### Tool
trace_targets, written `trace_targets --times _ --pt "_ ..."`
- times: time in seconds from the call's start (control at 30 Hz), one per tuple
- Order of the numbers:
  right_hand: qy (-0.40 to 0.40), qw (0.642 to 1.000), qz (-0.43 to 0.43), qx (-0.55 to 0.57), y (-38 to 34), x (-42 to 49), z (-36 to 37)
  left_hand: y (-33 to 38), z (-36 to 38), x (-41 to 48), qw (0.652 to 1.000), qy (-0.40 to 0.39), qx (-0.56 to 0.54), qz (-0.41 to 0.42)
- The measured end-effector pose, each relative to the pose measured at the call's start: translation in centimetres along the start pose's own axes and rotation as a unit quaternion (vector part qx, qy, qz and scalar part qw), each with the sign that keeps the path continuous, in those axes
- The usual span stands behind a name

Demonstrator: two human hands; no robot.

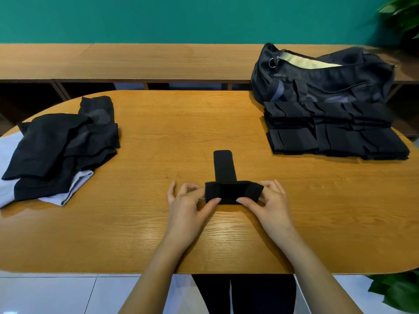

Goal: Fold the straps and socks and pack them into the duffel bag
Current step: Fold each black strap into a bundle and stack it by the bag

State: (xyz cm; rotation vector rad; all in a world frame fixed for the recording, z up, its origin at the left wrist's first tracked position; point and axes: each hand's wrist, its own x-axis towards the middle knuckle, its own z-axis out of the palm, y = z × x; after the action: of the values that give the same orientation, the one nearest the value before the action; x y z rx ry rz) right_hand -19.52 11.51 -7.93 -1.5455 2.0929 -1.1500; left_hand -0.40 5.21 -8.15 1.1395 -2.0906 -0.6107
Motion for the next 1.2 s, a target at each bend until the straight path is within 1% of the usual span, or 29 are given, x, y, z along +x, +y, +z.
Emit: trace_targets --times 0.13,0.23,0.33,0.43,0.5,0.57,0.63,0.83,1.2 --pt "-0.016 1.0 0.02 0.006 0.04 0.04 -0.08 0.42 -0.07 0.16 0.999 0.003 0.005 -0.036" --pt "-0.02 1.0 -0.004 -0.022 0.07 0.12 -0.12 0.39 -0.06 0.13 0.999 0.004 -0.006 -0.047" --pt "-0.016 0.998 -0.024 -0.049 0.26 0.19 0.13 0.28 0.03 0.02 0.999 0.0 0.021 -0.039" --pt "-0.012 0.995 -0.059 -0.075 0.6 0.12 0.13 0.1 0.08 0.18 0.999 -0.007 0.044 -0.004" --pt "-0.029 0.992 -0.091 -0.081 0.72 0.07 0.06 -0.04 0.19 0.26 0.999 -0.017 0.041 0.018" --pt "-0.055 0.989 -0.112 -0.081 0.71 -0.03 0.11 -0.1 0.24 0.19 0.999 -0.029 0.03 0.018" --pt "-0.078 0.989 -0.102 -0.075 0.67 -0.04 0.17 -0.03 0.19 0.11 0.999 -0.039 0.023 0.006" --pt "-0.095 0.989 -0.075 -0.08 0.46 0.07 0.05 0.13 -0.15 0.15 0.997 -0.07 0.044 0.007" --pt "-0.101 0.988 -0.087 -0.076 0.64 0.12 -0.06 -0.12 0.12 0.21 0.999 -0.048 0.013 -0.002"
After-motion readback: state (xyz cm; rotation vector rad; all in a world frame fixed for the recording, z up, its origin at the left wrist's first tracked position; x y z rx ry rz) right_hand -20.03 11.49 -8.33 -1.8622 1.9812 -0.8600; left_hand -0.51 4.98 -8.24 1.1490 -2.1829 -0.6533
